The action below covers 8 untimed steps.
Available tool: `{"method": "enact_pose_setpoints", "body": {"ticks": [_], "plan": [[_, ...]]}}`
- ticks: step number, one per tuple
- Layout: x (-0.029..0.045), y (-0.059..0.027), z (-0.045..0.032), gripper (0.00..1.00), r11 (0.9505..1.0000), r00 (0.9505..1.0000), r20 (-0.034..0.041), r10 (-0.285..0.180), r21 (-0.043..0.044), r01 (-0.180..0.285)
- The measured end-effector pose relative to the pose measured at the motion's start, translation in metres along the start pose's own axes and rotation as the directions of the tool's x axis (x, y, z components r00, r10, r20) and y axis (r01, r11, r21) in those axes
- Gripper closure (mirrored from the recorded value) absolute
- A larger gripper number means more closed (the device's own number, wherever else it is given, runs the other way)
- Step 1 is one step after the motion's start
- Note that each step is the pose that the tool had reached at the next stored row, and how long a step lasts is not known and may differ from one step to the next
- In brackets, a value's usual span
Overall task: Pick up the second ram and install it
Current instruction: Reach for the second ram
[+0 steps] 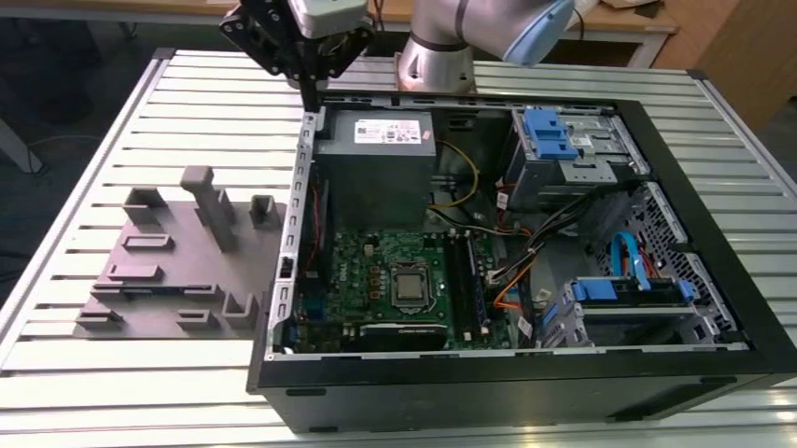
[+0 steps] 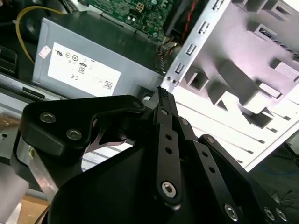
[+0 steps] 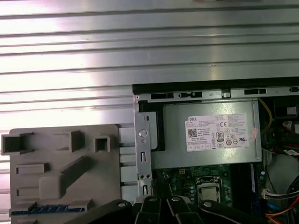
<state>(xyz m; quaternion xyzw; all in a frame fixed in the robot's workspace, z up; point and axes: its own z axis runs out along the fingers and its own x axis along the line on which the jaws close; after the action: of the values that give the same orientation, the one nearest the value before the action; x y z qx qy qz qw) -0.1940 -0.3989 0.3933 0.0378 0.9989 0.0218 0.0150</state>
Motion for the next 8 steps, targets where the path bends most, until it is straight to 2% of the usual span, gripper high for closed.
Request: {"method": "enact_pose_setpoints", "body": {"ticks": [8], "plan": [[0.0211, -0.0016, -0.0007, 0.89, 1.0000, 1.0000, 0.0007, 0.000, -0.0001, 0.000]]}}
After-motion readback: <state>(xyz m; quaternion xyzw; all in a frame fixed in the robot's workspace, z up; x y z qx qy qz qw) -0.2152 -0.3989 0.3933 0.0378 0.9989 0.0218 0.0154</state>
